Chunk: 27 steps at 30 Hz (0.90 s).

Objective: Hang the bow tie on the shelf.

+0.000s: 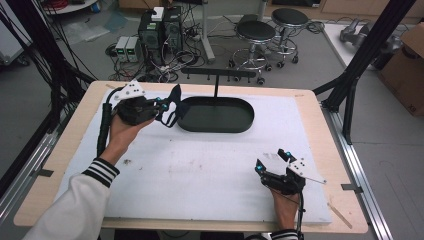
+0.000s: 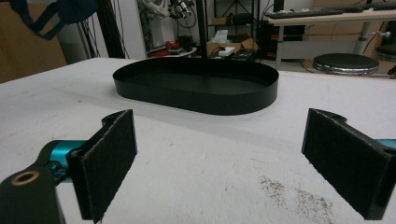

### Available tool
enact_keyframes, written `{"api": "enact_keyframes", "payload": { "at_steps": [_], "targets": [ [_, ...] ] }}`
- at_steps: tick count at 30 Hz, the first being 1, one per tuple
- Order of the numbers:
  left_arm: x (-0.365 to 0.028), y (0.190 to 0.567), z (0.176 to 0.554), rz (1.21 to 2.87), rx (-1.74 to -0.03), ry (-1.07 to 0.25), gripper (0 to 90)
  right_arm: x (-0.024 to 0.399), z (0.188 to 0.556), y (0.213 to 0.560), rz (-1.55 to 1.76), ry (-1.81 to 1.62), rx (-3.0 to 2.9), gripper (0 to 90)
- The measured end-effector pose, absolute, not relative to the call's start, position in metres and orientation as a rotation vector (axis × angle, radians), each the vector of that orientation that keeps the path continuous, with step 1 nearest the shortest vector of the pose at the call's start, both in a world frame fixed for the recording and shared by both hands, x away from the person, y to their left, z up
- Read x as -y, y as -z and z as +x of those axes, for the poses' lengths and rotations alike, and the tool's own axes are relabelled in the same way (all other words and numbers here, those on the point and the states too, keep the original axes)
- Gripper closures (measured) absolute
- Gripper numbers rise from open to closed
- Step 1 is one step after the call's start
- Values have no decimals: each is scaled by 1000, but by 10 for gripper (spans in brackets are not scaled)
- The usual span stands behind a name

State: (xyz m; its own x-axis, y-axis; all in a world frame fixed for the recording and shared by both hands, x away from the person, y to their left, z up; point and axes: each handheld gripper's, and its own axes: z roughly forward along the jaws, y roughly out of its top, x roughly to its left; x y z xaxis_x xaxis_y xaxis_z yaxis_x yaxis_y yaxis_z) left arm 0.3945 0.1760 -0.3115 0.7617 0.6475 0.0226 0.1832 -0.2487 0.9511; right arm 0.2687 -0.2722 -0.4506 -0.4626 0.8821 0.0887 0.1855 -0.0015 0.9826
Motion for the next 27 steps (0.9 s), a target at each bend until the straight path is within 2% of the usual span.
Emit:
{"api": "enact_keyframes", "payload": {
  "at_steps": [13,27],
  "targets": [
    [-149,302,433,1831,-667,-536,865,273,269,451,1110,-1511,-1689,93],
    [-127,301,464,1744,-718,-559,865,272,270,451,1115,-1508,-1681,93]
  ]
}}
